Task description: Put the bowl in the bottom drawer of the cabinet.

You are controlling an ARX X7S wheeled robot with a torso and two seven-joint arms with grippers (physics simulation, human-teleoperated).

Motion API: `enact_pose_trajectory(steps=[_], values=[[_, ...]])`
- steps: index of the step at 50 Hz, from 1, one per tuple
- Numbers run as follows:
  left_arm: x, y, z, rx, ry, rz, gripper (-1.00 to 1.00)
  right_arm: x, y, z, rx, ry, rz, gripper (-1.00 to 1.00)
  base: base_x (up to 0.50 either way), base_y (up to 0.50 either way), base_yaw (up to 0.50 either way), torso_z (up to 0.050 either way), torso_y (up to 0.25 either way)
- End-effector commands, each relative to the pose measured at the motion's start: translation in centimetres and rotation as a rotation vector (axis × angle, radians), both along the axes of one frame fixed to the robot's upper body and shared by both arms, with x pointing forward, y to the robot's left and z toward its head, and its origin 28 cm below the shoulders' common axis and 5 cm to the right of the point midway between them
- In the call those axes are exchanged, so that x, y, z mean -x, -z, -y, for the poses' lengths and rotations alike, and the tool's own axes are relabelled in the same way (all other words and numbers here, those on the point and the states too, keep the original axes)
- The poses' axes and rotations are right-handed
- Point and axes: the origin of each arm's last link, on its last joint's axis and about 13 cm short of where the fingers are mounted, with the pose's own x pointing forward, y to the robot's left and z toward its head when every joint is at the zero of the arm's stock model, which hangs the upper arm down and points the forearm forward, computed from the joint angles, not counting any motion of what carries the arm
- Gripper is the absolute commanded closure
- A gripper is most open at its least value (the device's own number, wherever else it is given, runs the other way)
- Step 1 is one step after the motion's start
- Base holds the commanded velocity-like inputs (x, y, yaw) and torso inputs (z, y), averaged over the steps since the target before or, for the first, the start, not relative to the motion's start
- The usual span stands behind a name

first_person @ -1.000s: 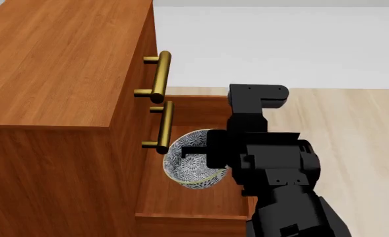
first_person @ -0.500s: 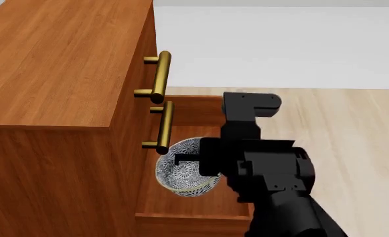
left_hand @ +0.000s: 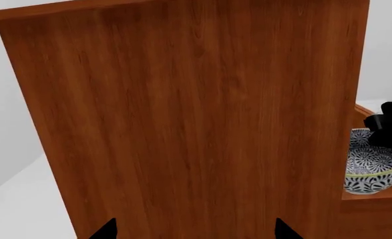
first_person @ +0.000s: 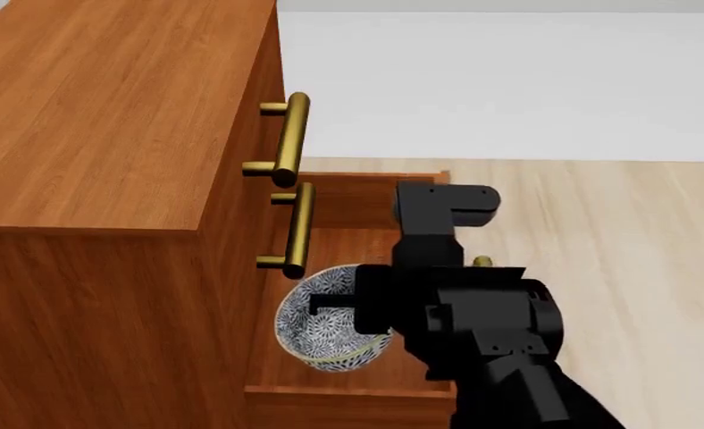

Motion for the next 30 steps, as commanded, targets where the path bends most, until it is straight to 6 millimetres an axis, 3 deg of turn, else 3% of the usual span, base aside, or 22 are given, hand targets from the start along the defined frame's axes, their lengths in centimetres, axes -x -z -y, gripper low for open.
enact_pose_trajectory(steps=[1, 14, 15, 30], values=[[0.1, -0.13, -0.04, 0.028, -0.001, 0.012, -1.0, 0.07, 0.33, -0.35, -0.015, -0.012, 0.006, 1.0, 0.0, 0.0, 0.0, 0.0, 0.0], [0.1, -0.06, -0.02, 0.029, 0.0, 0.01, -1.0, 0.13, 0.5, -0.32, -0.009, -0.019, 0.001, 1.0, 0.0, 0.0, 0.0, 0.0, 0.001], [0.1, -0.06, -0.02, 0.029, -0.001, 0.01, -1.0, 0.13, 0.51, -0.31, -0.007, -0.021, 0.002, -1.0, 0.0, 0.0, 0.0, 0.0, 0.0], [0.13, 0.0, -0.04, 0.027, -0.001, 0.009, -1.0, 0.03, 0.37, -0.22, 0.007, -0.014, 0.013, -1.0, 0.0, 0.0, 0.0, 0.0, 0.0]])
